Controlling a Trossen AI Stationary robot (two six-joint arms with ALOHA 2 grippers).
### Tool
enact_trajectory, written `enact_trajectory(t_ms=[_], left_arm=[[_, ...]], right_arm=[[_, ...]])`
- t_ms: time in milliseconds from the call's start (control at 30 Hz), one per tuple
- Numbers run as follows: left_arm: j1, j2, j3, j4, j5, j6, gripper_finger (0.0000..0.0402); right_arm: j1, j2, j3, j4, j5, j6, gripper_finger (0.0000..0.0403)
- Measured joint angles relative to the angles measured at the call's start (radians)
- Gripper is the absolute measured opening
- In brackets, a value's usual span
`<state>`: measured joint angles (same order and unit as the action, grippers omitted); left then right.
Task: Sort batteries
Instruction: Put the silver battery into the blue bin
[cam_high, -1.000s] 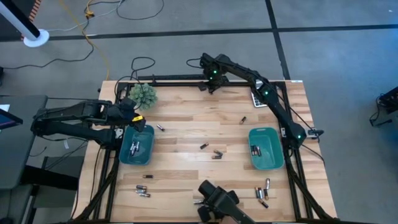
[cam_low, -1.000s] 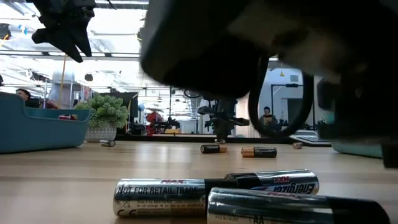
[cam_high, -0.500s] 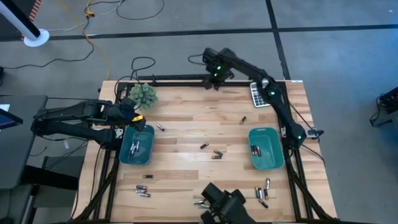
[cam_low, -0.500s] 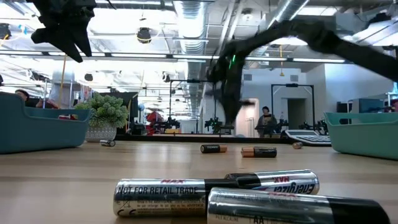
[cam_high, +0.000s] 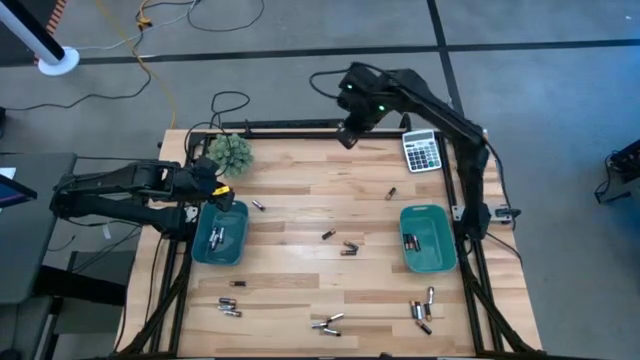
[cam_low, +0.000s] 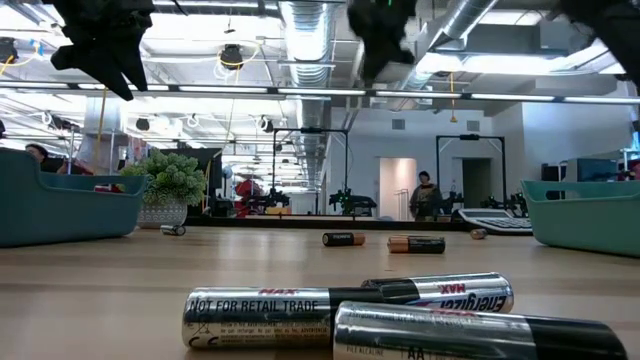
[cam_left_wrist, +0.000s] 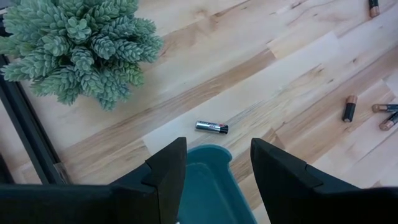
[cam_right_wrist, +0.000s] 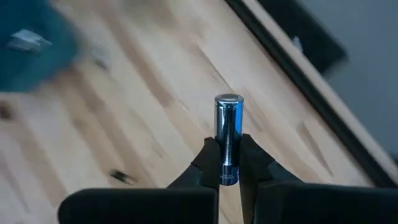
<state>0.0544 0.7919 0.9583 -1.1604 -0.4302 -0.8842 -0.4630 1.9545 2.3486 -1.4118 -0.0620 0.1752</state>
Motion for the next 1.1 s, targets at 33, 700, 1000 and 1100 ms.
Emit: enact_trajectory(t_ms=[33, 700, 1000, 1100], left_arm=[[0.0, 0.0, 0.0, 0.0, 0.0, 0.005, 0.0174], [0.0, 0.0, 0.0, -0.003, 0.0, 0.076, 0.0174], [0.0, 0.0, 0.0, -0.005, 0.0, 0.051, 0.0174], [0.0, 0.0, 0.0, -0.009, 0.0, 0.029, 0.0174]], right_arm=[[0.021, -0.02, 0.0, 0.041, 0.0, -0.001, 0.0031], [0.368, 0.304, 0.001, 0.552, -0.169, -0.047, 0.0029], [0.438, 0.514, 0.001, 1.064, -0.18, -0.105, 0.0028], [0.454, 0.561, 0.003, 1.146, -0.18, -0.097, 0.0028]])
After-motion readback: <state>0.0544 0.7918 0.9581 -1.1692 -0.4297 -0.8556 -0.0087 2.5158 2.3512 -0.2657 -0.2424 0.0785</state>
